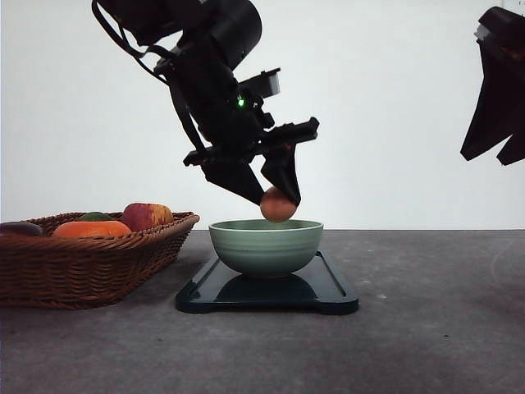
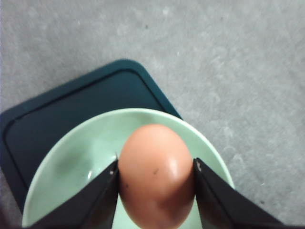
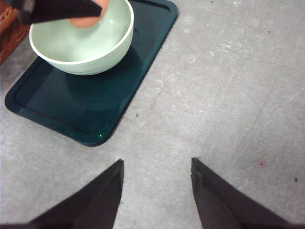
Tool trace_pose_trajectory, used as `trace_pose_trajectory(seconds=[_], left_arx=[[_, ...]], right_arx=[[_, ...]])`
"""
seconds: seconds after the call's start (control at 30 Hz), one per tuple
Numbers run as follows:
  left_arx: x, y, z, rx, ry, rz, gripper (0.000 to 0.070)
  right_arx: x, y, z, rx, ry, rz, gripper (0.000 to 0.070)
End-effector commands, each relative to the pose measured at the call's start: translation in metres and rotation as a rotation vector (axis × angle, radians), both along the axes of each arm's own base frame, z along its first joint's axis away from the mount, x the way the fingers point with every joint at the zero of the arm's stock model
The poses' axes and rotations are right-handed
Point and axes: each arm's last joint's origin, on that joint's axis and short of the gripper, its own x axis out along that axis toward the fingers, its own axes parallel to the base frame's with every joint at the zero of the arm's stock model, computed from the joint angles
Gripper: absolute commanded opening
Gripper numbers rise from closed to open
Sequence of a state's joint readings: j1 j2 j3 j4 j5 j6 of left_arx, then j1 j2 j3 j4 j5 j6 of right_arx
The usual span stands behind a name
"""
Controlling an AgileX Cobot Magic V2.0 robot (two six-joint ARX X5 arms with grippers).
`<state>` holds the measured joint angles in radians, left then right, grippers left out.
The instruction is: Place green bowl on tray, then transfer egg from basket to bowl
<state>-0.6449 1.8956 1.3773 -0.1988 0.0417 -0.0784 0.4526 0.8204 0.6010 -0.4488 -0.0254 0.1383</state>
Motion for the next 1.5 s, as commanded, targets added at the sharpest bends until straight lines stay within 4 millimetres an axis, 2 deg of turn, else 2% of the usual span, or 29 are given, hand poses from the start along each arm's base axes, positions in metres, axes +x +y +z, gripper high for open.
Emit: trace_pose_trajectory(seconds=[0.0, 0.3, 1.03, 1.2, 1.47], left_arx=[[0.003, -0.007, -0.002, 0.007, -0.018, -0.021, 0.0142], [0.006, -0.009, -0.017, 0.042, 0.005, -0.016, 0.0142], [0.011, -0.003, -0.034, 0.098, 0.059, -0.005, 0.0157], [0.011, -0.003, -0.035, 0.098, 0.06, -0.005, 0.0322], [0.009, -0.002, -0.032, 0.086, 0.077, 0.012, 0.0322]], right_arx=[[0.001, 0.002, 0.001, 0.009, 0.001, 0.001, 0.0279], [0.001, 0.002, 0.001, 0.008, 0.003, 0.001, 0.0279], [0.0, 0.002, 0.0, 0.004, 0.011, 0.001, 0.028], [0.0, 0.002, 0.0, 0.003, 0.013, 0.001, 0.028], [-0.001, 0.001, -0.001, -0.004, 0.026, 0.001, 0.0279]])
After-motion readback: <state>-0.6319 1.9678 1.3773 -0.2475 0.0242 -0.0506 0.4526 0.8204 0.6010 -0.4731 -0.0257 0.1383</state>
